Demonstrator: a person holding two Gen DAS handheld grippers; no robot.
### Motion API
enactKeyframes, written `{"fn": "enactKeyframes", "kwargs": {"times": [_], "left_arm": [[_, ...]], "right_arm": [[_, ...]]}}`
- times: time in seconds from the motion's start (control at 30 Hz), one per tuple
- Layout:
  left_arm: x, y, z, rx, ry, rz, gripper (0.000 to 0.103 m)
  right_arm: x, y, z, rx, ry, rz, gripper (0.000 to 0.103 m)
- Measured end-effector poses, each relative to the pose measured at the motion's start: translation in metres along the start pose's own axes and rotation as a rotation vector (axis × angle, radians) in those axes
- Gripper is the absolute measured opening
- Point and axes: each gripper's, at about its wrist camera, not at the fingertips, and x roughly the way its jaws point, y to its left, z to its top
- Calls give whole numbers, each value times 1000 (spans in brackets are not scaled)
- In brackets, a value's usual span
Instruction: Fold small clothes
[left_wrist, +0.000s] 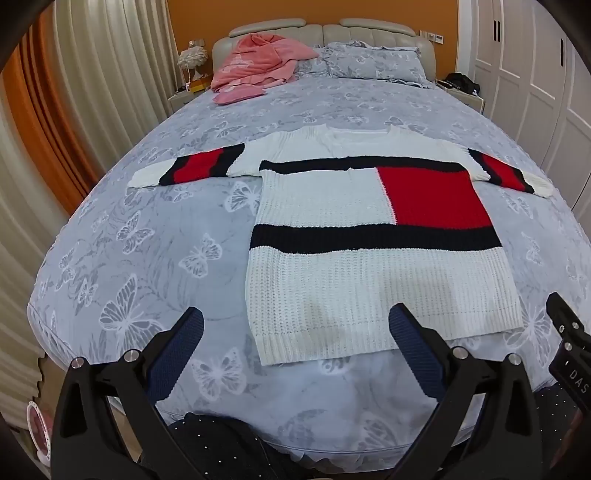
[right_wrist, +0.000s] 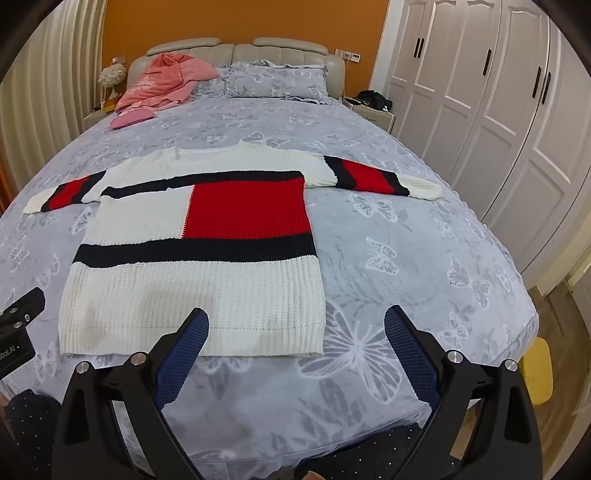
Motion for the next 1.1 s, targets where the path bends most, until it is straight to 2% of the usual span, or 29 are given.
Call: {"fn": "enactKeyframes", "kwargs": {"times": [0.63, 1.1], "left_arm": [[-11, -5, 8, 10, -10, 9, 98], [-4, -1, 0, 13, -12, 0, 98]], "right_arm": [[-6, 3, 2, 2, -5, 6, 94], [-4, 6, -3, -5, -2, 12, 94]]}}
